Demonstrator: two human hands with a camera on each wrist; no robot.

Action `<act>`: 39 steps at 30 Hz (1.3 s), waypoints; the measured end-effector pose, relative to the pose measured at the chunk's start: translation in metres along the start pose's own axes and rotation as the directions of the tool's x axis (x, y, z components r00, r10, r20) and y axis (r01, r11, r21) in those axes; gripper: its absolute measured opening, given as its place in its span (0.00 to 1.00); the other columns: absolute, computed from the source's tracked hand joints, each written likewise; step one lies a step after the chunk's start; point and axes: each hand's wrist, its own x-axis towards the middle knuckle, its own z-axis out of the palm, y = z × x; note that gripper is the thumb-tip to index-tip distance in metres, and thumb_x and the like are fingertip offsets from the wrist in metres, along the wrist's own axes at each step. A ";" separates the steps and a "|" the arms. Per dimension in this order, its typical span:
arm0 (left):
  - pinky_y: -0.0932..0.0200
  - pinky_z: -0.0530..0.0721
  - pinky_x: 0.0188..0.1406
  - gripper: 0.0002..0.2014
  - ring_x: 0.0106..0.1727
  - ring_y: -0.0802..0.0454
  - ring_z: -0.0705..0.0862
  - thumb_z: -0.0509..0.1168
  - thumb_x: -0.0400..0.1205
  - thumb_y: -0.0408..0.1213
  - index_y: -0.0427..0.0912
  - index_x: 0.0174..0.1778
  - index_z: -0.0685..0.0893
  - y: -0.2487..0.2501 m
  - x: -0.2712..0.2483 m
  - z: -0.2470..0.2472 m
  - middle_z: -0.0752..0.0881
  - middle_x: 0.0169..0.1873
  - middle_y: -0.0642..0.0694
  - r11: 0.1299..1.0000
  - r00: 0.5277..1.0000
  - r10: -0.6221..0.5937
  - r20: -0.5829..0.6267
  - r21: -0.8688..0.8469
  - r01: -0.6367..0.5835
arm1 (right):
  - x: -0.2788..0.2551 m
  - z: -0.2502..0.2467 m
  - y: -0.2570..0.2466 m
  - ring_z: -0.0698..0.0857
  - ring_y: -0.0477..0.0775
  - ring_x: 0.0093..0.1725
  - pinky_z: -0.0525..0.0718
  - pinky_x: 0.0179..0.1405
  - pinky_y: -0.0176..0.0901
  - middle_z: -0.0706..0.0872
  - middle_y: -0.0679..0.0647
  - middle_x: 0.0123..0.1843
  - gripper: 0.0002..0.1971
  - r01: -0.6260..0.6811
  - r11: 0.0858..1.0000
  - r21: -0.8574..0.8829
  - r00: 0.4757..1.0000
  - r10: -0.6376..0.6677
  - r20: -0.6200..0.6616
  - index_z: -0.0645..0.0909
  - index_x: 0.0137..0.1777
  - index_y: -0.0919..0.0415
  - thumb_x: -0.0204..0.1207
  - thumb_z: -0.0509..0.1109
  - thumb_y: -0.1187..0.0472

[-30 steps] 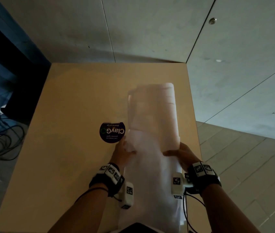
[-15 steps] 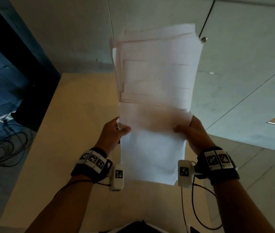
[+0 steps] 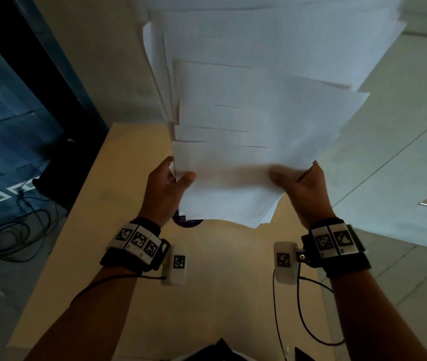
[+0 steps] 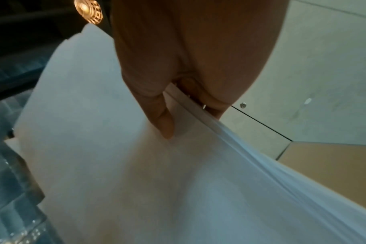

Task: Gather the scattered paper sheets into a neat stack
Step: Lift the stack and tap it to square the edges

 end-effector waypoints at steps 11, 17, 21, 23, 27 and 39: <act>0.67 0.72 0.36 0.19 0.31 0.58 0.75 0.70 0.80 0.40 0.25 0.56 0.80 -0.050 -0.004 0.009 0.77 0.29 0.50 0.963 0.984 -0.087 -0.155 0.240 0.123 | -0.010 0.021 0.039 0.88 0.57 0.40 0.84 0.35 0.34 0.90 0.60 0.40 0.09 -0.173 0.855 -0.488 0.985 0.137 -0.110 0.84 0.42 0.69 0.74 0.73 0.61; 0.58 0.85 0.50 0.20 0.48 0.52 0.86 0.71 0.79 0.44 0.39 0.64 0.79 -0.038 0.002 0.003 0.87 0.49 0.46 0.980 0.987 -0.001 -0.163 0.196 0.033 | -0.010 0.019 0.025 0.77 0.42 0.31 0.73 0.30 0.28 0.78 0.45 0.31 0.11 -0.124 0.860 -0.495 0.976 0.016 -0.216 0.77 0.40 0.60 0.74 0.75 0.56; 0.51 0.86 0.53 0.18 0.52 0.52 0.86 0.71 0.78 0.41 0.45 0.62 0.75 -0.048 -0.011 0.007 0.85 0.52 0.46 0.980 0.993 -0.084 -0.080 0.174 0.097 | -0.017 0.020 0.050 0.84 0.55 0.52 0.81 0.54 0.42 0.87 0.55 0.53 0.20 -0.211 0.834 -0.510 0.974 0.138 -0.178 0.77 0.62 0.62 0.74 0.75 0.54; 0.57 0.85 0.43 0.14 0.40 0.67 0.84 0.70 0.79 0.35 0.43 0.58 0.75 -0.053 -0.018 0.013 0.83 0.42 0.50 0.970 0.987 -0.143 -0.078 0.186 0.155 | -0.020 0.021 0.066 0.82 0.58 0.63 0.79 0.63 0.48 0.85 0.55 0.63 0.26 -0.245 0.825 -0.509 0.969 0.199 -0.144 0.73 0.70 0.59 0.74 0.75 0.55; 0.78 0.71 0.28 0.18 0.31 0.64 0.73 0.68 0.82 0.34 0.32 0.65 0.74 -0.058 -0.022 0.023 0.71 0.34 0.59 0.931 0.964 -0.231 -0.128 0.258 0.258 | -0.022 0.025 0.079 0.83 0.58 0.63 0.81 0.62 0.51 0.86 0.51 0.62 0.26 -0.293 0.803 -0.519 0.956 0.257 -0.142 0.75 0.69 0.54 0.73 0.74 0.51; 0.37 0.81 0.52 0.20 0.55 0.22 0.80 0.66 0.83 0.36 0.21 0.62 0.77 -0.060 -0.017 0.032 0.81 0.52 0.19 0.941 0.985 -0.103 -0.140 0.308 0.142 | -0.023 0.038 0.071 0.84 0.46 0.33 0.79 0.36 0.34 0.86 0.52 0.38 0.12 -0.249 0.818 -0.519 0.965 0.163 -0.205 0.83 0.52 0.64 0.78 0.70 0.55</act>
